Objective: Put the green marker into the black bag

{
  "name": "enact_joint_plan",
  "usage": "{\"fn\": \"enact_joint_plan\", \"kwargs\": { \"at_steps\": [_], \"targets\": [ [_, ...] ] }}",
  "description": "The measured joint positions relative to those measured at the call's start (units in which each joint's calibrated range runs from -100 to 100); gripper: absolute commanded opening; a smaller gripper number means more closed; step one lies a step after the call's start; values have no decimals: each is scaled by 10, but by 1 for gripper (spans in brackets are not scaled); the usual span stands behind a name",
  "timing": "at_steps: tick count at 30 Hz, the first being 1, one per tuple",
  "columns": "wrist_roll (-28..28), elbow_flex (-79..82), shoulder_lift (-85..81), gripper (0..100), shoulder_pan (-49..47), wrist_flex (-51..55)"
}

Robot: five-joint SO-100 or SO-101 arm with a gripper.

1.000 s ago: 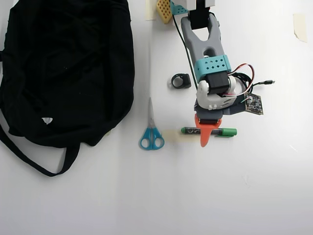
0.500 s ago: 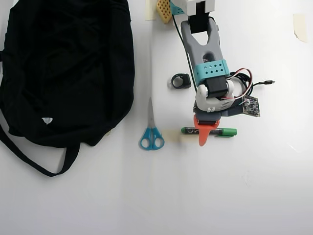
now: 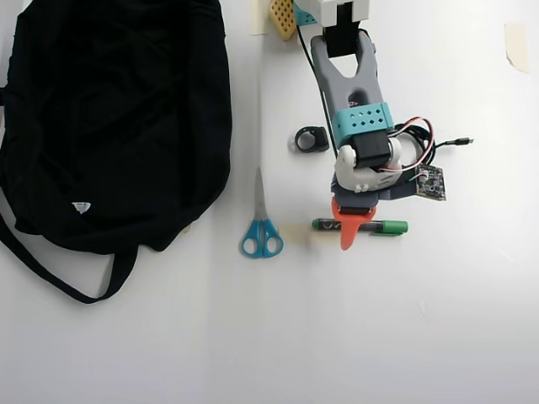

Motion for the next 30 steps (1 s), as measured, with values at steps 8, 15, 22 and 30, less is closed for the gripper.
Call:
{"fn": "enact_joint_plan", "kwargs": {
  "at_steps": [8, 15, 22, 30],
  "targets": [
    [0, -20, 24, 35, 0, 2],
    [0, -84, 66, 35, 4, 18],
    [1, -95, 71, 35, 4, 26],
    [7, -112, 89, 35, 3, 26]
  ]
}}
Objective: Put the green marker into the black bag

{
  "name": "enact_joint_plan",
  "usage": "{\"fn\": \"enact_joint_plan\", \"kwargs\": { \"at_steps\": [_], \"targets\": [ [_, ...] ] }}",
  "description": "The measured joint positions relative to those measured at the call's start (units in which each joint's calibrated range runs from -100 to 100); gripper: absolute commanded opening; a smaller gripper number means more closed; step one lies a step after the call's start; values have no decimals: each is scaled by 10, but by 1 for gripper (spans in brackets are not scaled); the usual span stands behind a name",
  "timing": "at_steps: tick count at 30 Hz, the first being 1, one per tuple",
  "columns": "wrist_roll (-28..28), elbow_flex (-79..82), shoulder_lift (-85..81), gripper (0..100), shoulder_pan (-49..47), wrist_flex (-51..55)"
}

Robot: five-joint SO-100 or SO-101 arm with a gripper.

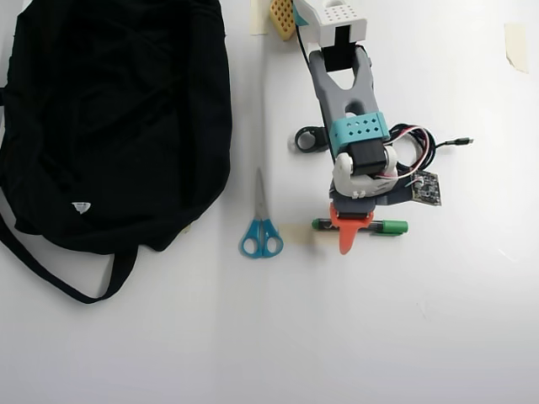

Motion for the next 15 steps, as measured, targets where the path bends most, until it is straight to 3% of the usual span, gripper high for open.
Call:
{"fn": "enact_joint_plan", "kwargs": {
  "at_steps": [15],
  "targets": [
    [0, -3, 7, 35, -2, 0]
  ]
}}
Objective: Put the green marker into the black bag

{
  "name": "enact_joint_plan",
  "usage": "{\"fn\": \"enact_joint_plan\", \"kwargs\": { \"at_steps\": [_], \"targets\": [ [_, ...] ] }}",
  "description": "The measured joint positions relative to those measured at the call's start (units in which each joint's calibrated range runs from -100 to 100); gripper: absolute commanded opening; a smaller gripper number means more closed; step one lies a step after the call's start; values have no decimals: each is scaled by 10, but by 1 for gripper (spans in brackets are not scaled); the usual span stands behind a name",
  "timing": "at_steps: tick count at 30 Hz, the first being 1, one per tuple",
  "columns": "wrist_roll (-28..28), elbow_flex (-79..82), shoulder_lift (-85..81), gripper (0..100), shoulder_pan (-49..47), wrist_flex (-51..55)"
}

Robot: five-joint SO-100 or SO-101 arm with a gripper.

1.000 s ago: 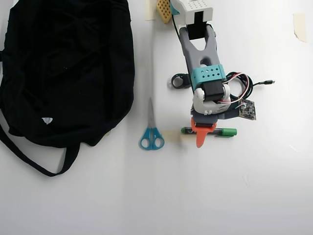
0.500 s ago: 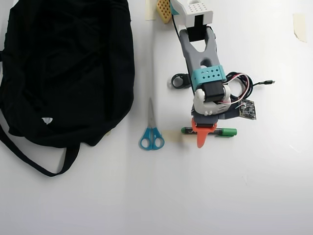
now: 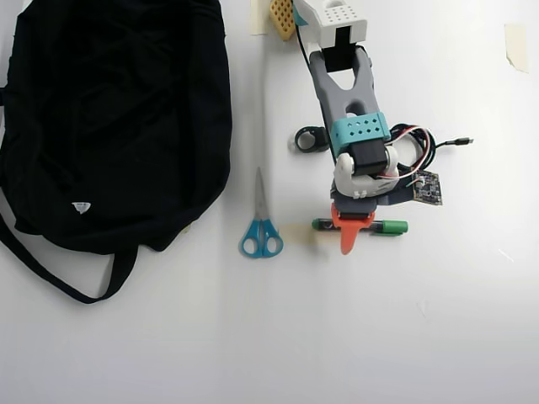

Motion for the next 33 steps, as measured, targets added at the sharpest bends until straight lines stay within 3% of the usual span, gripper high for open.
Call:
{"fn": "enact_joint_plan", "kwargs": {
  "at_steps": [17, 23, 33],
  "targets": [
    [1, -35, 33, 36, 0, -3],
    [1, -35, 33, 44, 0, -3],
    [0, -38, 40, 38, 0, -3]
  ]
}}
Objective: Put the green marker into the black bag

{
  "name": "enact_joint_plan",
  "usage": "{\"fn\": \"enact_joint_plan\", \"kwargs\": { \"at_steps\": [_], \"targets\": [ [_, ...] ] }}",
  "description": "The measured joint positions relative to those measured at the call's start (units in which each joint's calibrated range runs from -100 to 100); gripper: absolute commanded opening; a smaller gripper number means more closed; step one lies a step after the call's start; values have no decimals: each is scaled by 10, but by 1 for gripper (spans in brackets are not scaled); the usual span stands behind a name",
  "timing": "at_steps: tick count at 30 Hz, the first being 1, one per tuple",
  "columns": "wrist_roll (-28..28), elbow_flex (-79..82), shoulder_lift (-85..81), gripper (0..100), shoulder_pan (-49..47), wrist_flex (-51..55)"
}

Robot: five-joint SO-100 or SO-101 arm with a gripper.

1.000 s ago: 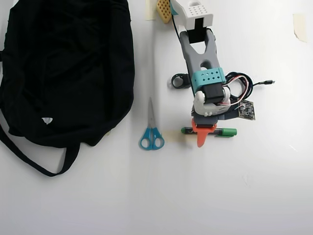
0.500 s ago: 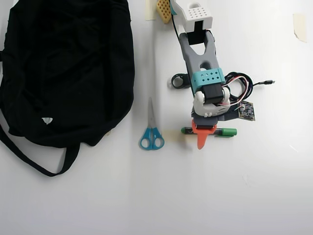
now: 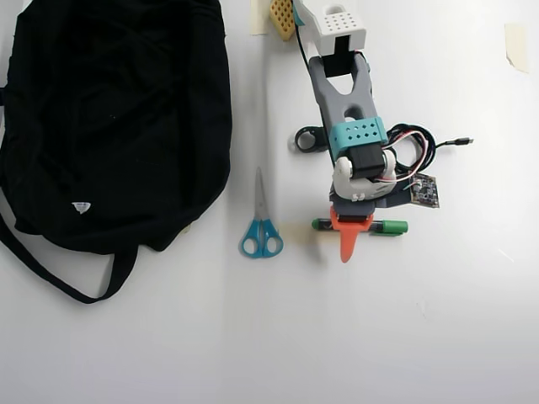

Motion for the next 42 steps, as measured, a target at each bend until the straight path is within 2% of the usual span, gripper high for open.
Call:
{"fn": "enact_joint_plan", "kwargs": {
  "at_steps": [28, 34, 42],
  "targets": [
    [-1, -6, 4, 37, 0, 41],
    [-1, -6, 4, 25, 0, 42],
    [-1, -6, 4, 24, 0, 42]
  ]
}}
